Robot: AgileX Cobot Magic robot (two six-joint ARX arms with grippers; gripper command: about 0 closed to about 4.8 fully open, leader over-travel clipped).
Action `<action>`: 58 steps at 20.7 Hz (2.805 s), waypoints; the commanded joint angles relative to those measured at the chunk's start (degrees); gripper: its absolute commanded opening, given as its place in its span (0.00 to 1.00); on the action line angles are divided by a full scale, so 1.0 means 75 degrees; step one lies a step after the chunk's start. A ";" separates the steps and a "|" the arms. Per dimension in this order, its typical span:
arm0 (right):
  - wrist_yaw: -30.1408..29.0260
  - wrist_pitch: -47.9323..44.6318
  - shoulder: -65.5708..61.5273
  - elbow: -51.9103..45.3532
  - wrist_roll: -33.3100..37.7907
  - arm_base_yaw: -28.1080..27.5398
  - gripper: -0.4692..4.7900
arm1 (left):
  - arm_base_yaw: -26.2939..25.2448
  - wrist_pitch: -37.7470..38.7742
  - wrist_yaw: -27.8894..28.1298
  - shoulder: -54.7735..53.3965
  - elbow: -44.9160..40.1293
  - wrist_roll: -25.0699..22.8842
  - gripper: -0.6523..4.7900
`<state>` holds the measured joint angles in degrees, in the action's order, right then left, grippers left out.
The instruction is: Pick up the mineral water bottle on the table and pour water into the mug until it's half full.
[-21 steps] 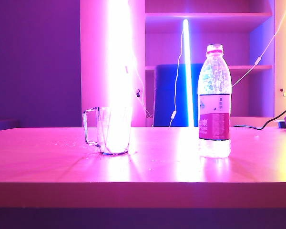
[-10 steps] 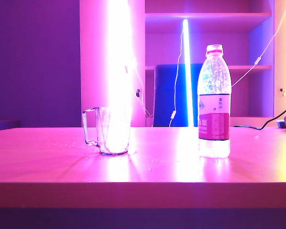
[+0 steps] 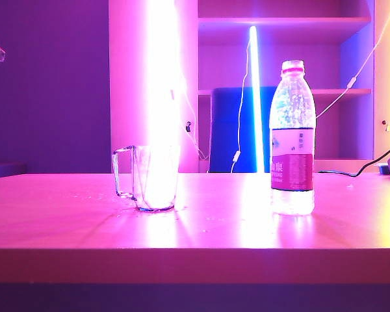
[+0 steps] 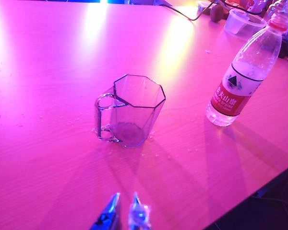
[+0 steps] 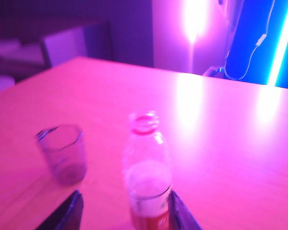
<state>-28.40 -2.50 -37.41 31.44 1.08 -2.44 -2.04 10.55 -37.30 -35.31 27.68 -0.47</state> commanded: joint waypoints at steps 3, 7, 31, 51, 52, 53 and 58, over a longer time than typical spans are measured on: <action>0.0898 -0.4587 -0.1999 -0.1888 0.0629 0.0580 0.69 | 0.0006 -0.0070 0.0009 0.0032 0.0023 -0.0052 0.17; 0.1160 -0.6475 -0.3978 -0.2206 0.0507 0.1207 0.90 | 0.0003 -0.0058 0.0009 0.0032 0.0023 -0.0052 0.17; 0.1772 -0.8647 -0.9218 0.0408 0.0323 0.2113 0.57 | 0.0003 -0.0044 0.0020 0.0032 0.0023 -0.0052 0.17; 0.7869 -0.0093 -0.8842 0.5747 -0.7953 0.4290 0.55 | 0.0003 -0.0044 0.0017 0.0035 0.0023 -0.0052 0.17; 0.7973 -0.0096 -0.8871 0.5744 -0.8209 0.4348 0.55 | 0.0003 -0.0047 0.0015 0.0035 0.0023 -0.0052 0.17; 0.8230 -0.0093 -0.8912 0.5744 -0.8615 0.4441 0.55 | 0.0003 -0.0041 0.0015 0.0032 0.0023 -0.0052 0.17; 0.8839 -0.0105 -0.8970 0.5744 -0.9407 0.4587 0.55 | 0.0003 -0.0044 0.0009 0.0032 0.0023 -0.0052 0.17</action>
<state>36.62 -1.15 -105.06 74.08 -67.72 31.68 -2.02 10.57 -37.06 -35.11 27.68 -0.54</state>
